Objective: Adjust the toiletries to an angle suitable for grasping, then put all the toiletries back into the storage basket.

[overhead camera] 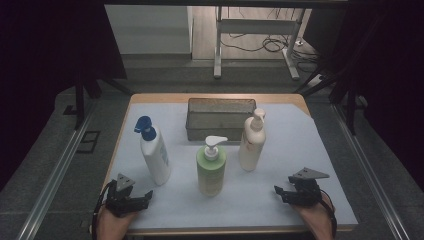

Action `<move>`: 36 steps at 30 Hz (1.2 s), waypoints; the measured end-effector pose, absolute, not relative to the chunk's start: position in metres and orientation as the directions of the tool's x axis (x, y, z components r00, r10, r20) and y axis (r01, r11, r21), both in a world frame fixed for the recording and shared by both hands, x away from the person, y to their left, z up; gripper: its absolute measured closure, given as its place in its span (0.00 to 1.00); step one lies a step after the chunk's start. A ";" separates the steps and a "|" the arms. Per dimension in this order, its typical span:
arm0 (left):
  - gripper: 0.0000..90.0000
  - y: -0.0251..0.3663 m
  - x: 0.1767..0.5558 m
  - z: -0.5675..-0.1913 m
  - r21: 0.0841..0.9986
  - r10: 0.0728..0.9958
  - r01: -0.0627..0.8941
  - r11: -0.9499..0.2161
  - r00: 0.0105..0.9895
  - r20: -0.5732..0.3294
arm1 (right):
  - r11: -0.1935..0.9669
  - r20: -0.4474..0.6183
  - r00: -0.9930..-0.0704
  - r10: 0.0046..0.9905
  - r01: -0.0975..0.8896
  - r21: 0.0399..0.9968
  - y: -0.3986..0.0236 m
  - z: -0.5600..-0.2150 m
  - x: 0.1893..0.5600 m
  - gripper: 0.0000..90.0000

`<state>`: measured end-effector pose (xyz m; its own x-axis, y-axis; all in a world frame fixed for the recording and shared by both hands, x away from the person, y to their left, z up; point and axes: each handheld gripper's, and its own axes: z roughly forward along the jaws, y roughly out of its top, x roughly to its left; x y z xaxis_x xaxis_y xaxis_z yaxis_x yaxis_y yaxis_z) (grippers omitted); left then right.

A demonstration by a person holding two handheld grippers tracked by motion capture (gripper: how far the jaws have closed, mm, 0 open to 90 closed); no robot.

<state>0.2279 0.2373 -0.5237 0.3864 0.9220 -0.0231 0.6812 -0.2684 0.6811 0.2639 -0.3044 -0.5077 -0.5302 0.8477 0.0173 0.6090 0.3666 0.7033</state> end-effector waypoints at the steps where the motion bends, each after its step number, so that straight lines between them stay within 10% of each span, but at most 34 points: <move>1: 0.14 0.237 0.228 -0.524 0.682 0.922 0.681 -0.268 0.386 -0.023 | 0.367 0.018 -0.533 0.846 0.606 0.706 -0.304 -0.507 0.264 0.38; 36: 0.14 0.237 0.227 -0.524 0.686 0.924 0.679 -0.261 0.382 -0.027 | 0.356 0.126 -0.655 0.745 0.550 0.756 -0.277 -0.489 0.281 0.84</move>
